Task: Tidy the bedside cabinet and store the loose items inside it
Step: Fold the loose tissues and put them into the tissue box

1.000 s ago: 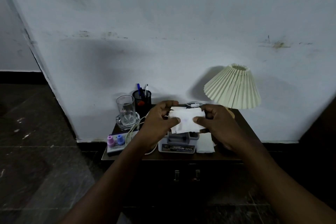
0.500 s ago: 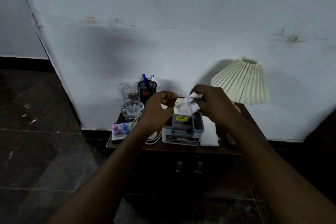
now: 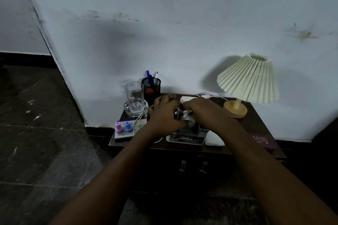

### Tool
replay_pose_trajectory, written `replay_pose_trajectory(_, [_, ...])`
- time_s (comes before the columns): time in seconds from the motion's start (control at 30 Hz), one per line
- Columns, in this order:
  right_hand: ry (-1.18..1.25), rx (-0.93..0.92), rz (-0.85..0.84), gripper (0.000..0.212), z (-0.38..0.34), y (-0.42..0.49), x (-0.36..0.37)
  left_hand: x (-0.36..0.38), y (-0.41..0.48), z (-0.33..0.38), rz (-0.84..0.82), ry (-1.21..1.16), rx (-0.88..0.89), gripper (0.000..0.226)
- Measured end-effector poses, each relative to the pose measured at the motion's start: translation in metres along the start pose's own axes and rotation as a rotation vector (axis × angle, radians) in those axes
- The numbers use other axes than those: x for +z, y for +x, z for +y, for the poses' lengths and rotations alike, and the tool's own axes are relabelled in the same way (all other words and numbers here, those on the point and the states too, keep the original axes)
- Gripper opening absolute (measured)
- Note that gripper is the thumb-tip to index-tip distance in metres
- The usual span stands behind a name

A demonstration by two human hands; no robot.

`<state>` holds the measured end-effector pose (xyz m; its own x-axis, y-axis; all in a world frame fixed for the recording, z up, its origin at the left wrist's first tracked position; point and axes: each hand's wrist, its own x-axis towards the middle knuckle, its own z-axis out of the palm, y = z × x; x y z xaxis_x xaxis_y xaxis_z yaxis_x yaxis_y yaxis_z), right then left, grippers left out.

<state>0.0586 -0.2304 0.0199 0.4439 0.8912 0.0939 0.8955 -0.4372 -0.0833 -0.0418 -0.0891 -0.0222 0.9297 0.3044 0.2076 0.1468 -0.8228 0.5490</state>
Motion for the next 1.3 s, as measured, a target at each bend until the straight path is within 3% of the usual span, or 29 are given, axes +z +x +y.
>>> replay_pose_trajectory(0.23, [0.091,0.073,0.043,0.03,0.01,0.002,0.006,0.015,0.009,-0.002,0.089,0.092,-0.062,0.016])
replay_pose_trajectory(0.4, [0.07,0.031,0.159,0.024,0.018,-0.001,0.007,0.016,0.012,-0.001,0.142,0.064,-0.089,0.021])
replay_pose_trajectory(0.57, [0.001,0.01,0.158,0.021,0.017,-0.001,0.008,0.021,0.01,0.001,0.106,0.073,-0.113,0.018])
replay_pose_trajectory(0.73, [-0.013,0.048,0.074,0.027,0.017,0.001,0.012,0.019,0.012,0.002,0.056,0.037,-0.096,0.034])
replay_pose_trajectory(1.0, [-0.058,0.051,0.17,0.029,0.019,0.0,0.019,0.015,0.013,0.001,0.048,0.041,-0.162,0.026])
replay_pose_trajectory(1.17, [-0.117,0.078,0.083,0.022,0.018,-0.004,0.017,0.013,0.015,0.001,0.052,0.012,-0.156,0.018])
replay_pose_trajectory(1.3, [-0.11,0.085,0.06,0.028,0.017,-0.004,0.019,0.014,0.015,0.002,0.03,0.006,-0.16,0.016])
